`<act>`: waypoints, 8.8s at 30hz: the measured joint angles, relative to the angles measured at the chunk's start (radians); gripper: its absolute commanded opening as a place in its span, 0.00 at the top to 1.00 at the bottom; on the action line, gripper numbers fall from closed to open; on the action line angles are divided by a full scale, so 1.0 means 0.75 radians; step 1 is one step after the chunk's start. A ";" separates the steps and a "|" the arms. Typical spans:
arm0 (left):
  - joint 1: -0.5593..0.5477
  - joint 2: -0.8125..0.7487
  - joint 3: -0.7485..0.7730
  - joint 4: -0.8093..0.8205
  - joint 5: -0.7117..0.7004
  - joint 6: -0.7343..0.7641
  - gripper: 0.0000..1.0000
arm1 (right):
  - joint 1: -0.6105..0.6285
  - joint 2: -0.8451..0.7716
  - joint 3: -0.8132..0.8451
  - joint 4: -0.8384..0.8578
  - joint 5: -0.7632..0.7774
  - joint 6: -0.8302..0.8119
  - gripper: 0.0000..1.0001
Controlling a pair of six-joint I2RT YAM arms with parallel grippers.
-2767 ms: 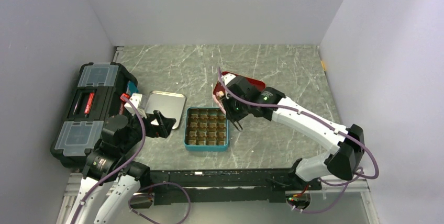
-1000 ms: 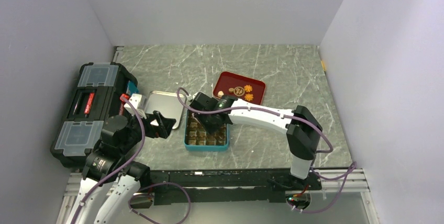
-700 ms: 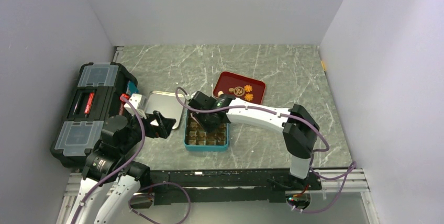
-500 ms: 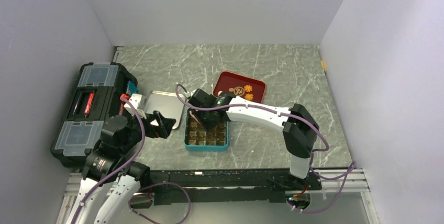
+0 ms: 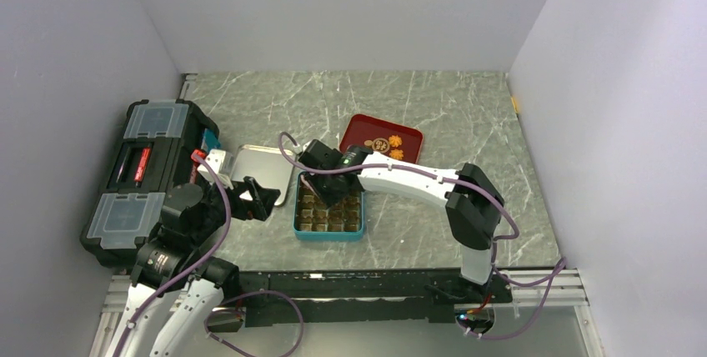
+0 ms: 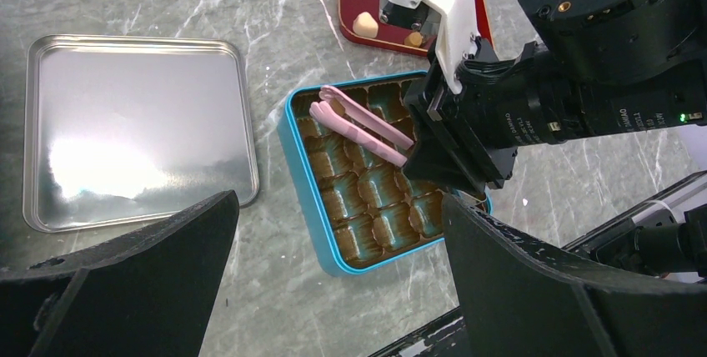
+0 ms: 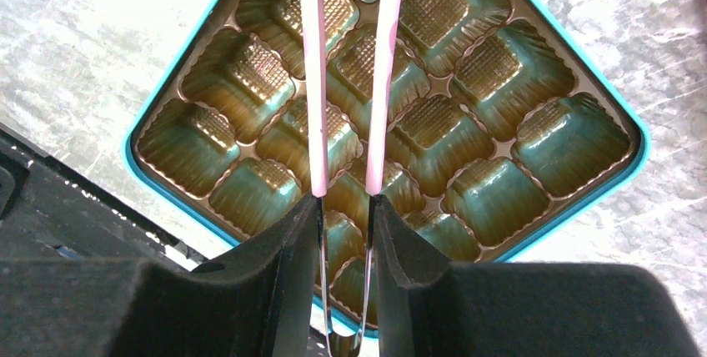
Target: Pack the cookies
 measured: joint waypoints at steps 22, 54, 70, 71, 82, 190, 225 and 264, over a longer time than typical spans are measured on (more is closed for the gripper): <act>0.000 0.000 0.000 0.001 0.000 0.001 0.01 | -0.015 0.017 0.019 0.001 -0.009 0.001 0.67; 0.000 0.000 0.000 0.000 0.000 0.000 0.01 | -0.108 -0.063 0.023 0.002 0.019 0.010 0.67; 0.000 0.001 0.000 0.000 0.001 0.001 0.01 | -0.355 -0.232 -0.064 -0.053 0.041 -0.025 0.62; 0.000 0.001 0.000 0.000 0.001 0.001 0.01 | -0.369 -0.232 -0.070 -0.057 0.041 -0.028 0.62; 0.019 0.003 0.000 0.001 0.021 0.001 0.01 | -0.515 -0.225 -0.120 -0.060 0.040 -0.035 0.60; 0.081 0.006 0.000 0.002 0.089 0.005 0.01 | -0.269 -0.315 -0.030 -0.141 -0.017 0.032 0.83; 0.081 0.020 0.000 0.002 0.088 0.005 0.01 | -0.008 -0.168 -0.130 -0.096 0.030 0.130 0.83; 0.081 0.020 0.000 0.002 0.088 0.005 0.01 | -0.008 -0.070 -0.089 -0.061 0.056 0.130 0.67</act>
